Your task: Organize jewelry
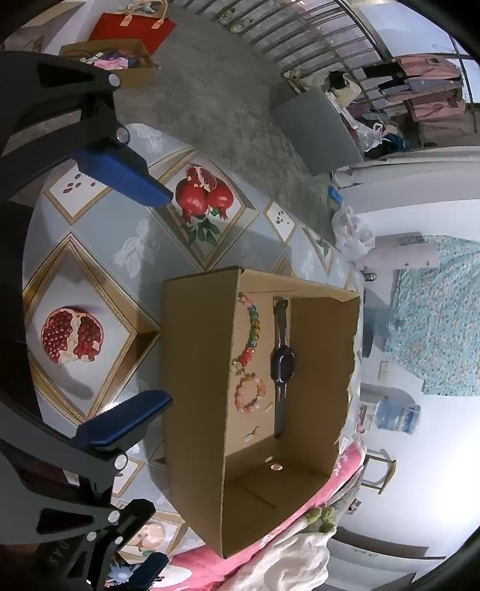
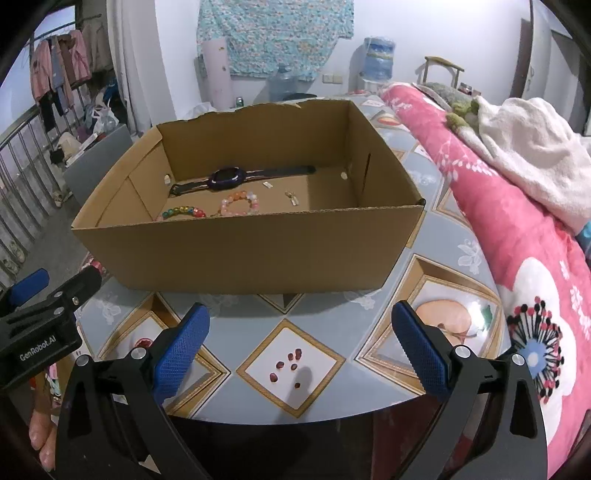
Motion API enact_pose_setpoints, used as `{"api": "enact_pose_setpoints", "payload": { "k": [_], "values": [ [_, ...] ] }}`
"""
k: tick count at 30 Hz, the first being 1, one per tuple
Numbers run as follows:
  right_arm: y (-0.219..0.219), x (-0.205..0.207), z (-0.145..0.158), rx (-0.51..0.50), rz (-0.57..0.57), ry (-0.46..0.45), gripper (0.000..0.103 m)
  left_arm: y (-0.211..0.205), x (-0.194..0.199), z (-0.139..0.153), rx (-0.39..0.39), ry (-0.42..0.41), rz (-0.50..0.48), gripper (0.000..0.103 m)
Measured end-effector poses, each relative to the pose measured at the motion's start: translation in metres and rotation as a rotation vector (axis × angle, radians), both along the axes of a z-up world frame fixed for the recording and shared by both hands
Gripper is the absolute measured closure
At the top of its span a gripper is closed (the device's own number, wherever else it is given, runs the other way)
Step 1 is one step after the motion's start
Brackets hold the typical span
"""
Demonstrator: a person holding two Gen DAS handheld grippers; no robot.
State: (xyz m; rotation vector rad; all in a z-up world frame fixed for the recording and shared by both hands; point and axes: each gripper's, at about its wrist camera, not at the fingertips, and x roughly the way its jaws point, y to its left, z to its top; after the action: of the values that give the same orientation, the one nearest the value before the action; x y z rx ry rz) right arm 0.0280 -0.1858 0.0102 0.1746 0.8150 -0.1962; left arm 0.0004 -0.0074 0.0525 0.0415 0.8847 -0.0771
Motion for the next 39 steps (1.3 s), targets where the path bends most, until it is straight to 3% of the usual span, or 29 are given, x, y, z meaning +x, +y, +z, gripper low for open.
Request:
{"api": "enact_pose_setpoints", "payload": {
  "k": [39],
  "values": [
    [-0.0016, -0.0007, -0.0003, 0.011, -0.005, 0.006, 0.008, -0.0039, -0.0008, -0.0068, -0.005, 0.029, -0.035, 0.006]
  ]
}}
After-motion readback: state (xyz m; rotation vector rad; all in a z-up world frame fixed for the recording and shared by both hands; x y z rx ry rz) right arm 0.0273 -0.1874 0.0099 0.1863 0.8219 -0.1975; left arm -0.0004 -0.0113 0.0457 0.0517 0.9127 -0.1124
